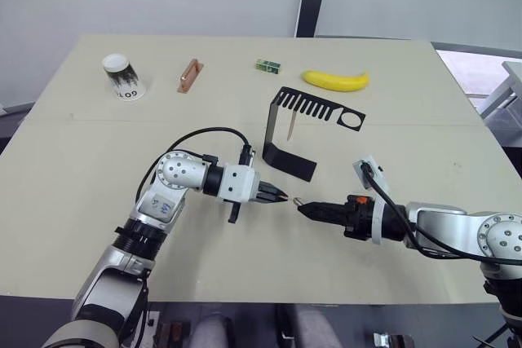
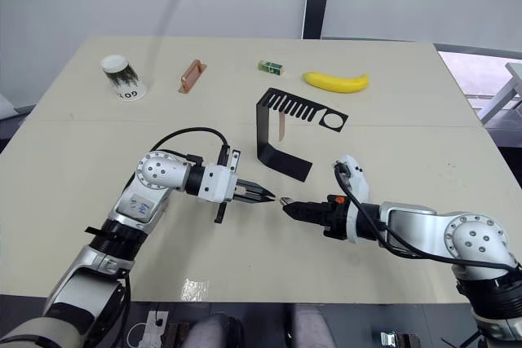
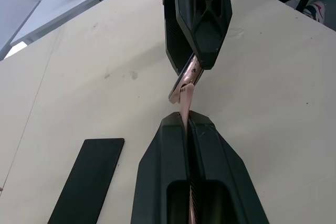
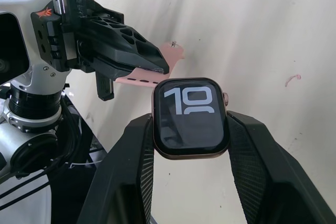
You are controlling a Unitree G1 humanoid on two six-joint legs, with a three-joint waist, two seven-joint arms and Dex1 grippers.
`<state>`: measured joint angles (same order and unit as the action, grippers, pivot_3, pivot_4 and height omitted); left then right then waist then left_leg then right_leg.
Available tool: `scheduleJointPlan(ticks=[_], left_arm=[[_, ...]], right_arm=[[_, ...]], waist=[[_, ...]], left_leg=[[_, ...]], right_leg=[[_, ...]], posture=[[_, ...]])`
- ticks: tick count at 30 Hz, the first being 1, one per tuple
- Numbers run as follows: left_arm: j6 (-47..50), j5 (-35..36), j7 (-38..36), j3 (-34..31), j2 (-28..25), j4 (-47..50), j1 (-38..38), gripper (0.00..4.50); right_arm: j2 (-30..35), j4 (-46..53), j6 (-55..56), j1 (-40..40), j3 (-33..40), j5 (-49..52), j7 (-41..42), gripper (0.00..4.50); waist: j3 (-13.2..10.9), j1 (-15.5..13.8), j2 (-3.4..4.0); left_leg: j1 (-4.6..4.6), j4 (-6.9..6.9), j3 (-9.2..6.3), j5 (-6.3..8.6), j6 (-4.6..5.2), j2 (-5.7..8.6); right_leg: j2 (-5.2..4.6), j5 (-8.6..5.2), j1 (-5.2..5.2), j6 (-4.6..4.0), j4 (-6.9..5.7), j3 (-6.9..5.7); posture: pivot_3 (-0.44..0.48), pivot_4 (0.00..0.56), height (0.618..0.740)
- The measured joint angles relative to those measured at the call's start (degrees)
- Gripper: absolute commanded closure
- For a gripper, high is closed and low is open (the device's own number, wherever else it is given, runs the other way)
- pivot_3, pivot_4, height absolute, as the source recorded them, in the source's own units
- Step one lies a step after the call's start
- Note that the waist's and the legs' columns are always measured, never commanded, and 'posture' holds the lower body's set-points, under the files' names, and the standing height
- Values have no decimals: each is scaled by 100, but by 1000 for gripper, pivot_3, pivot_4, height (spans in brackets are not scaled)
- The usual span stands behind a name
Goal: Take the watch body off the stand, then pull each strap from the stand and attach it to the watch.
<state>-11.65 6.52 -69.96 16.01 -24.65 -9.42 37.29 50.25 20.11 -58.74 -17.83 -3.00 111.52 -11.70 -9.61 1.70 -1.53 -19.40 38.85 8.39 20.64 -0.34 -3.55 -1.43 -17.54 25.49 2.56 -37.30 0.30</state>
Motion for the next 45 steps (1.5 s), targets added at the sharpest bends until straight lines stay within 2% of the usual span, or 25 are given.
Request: scheduleJointPlan(ticks=[45], left_arm=[[293,-363,277,141,236,-3,-62,4500]], right_arm=[[131,82,16,-122,-107,-16,-83,2982]], waist=[[0,0,0]], left_leg=[[-4,-2,-1,1,2,-2]], right_leg=[[0,0,0,1,8,-1]], posture=[[0,150,740]])
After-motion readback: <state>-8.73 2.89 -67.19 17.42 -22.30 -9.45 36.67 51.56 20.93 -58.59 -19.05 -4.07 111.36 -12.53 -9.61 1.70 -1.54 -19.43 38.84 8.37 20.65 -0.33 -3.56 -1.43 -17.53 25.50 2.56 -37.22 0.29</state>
